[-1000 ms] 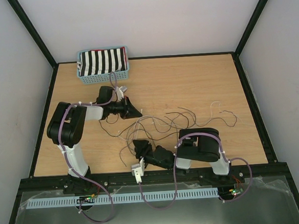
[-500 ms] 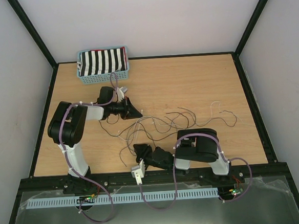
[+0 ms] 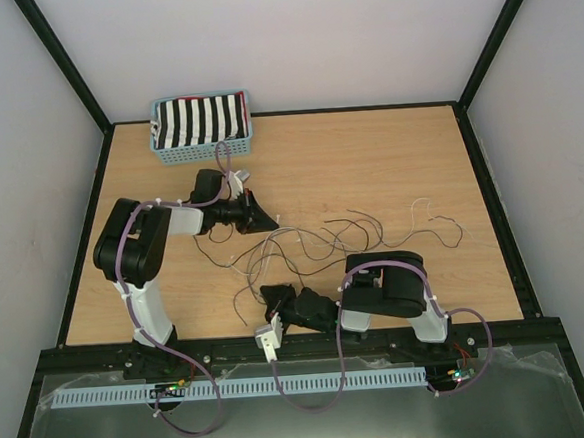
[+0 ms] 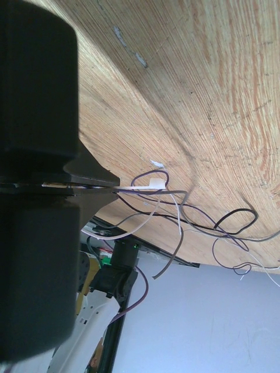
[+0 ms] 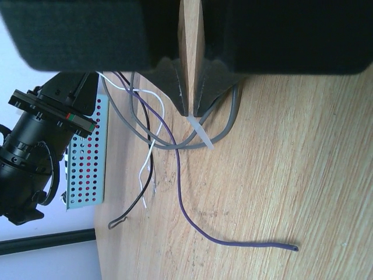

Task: Zip-tie the wires
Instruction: Tie the cable at the center of the board.

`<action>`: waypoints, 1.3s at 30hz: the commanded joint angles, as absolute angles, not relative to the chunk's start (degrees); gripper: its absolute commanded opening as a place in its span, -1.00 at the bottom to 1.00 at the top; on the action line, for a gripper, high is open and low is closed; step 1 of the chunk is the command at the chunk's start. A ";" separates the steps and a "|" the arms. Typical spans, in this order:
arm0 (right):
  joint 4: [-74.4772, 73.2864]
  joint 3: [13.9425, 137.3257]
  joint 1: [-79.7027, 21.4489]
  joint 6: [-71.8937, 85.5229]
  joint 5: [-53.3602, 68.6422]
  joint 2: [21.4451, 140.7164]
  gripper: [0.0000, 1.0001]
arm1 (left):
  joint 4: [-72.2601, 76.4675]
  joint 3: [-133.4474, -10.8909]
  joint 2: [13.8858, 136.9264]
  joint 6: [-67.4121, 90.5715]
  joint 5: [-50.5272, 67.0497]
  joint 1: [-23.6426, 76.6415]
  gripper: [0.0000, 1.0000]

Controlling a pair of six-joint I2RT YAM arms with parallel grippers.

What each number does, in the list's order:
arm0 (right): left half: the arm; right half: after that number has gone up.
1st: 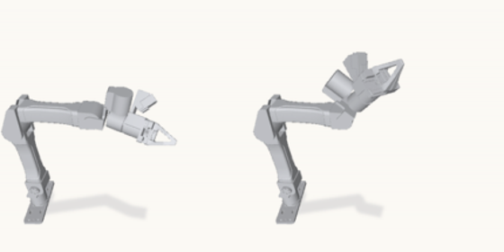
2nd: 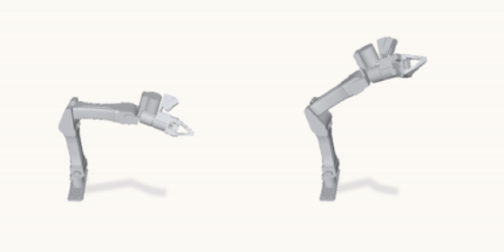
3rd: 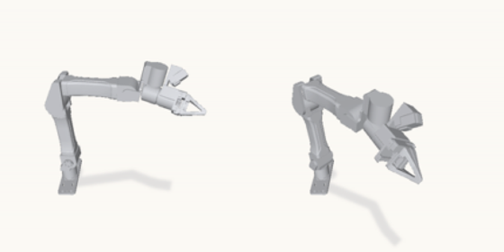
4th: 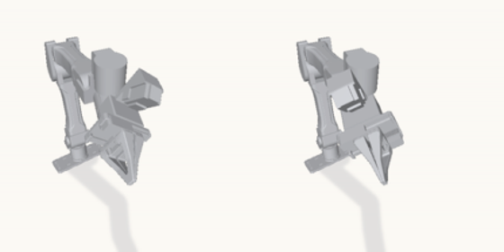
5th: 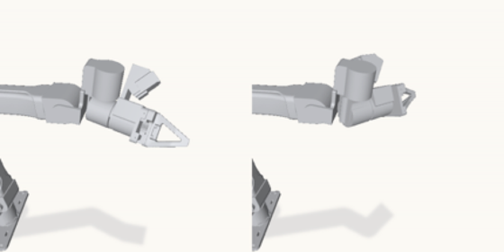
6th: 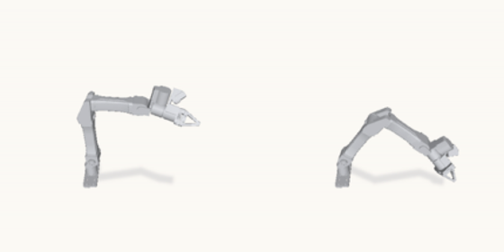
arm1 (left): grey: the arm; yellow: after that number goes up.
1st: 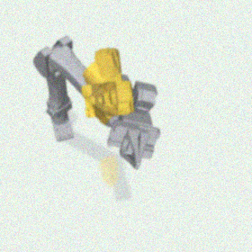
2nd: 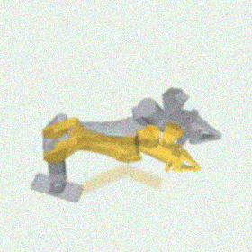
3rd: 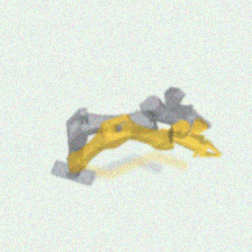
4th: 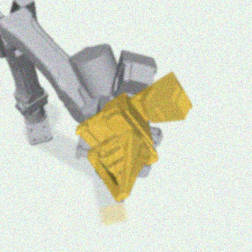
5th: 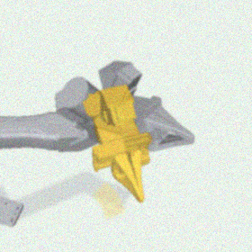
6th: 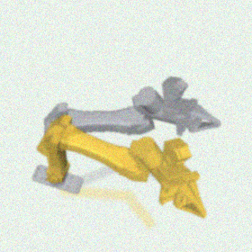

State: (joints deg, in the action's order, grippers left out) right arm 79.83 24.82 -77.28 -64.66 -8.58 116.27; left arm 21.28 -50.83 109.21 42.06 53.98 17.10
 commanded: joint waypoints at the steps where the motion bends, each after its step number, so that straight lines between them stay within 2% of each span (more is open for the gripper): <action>1: 75.08 25.29 -77.78 -62.84 -7.00 117.75 -0.69 | 21.09 -52.47 109.63 42.05 54.58 17.42 -1.00; 9: 74.55 25.49 -77.78 -62.53 -7.22 117.69 -0.93 | 21.09 -52.56 109.54 42.11 54.58 17.40 -1.00; 12: 75.72 25.32 -77.78 -62.38 -7.81 117.84 -0.93 | 21.08 -52.65 109.66 42.24 54.58 17.41 -1.00; 17: 79.93 24.23 -77.79 -62.84 -9.23 118.59 -0.51 | 21.09 -52.72 109.65 42.35 54.49 17.40 -1.00; 21: 81.03 23.24 -77.78 -62.88 -9.97 118.30 -0.33 | 21.09 -52.72 109.68 42.39 54.49 17.40 -1.00; 35: 78.57 21.00 -72.76 -63.53 -13.06 115.35 -0.11 | 21.09 -52.30 109.33 42.28 54.84 17.49 -1.00; 39: 78.13 22.64 -71.90 -65.46 -13.17 116.68 -0.10 | 21.09 -52.21 108.85 42.67 54.84 17.65 -1.00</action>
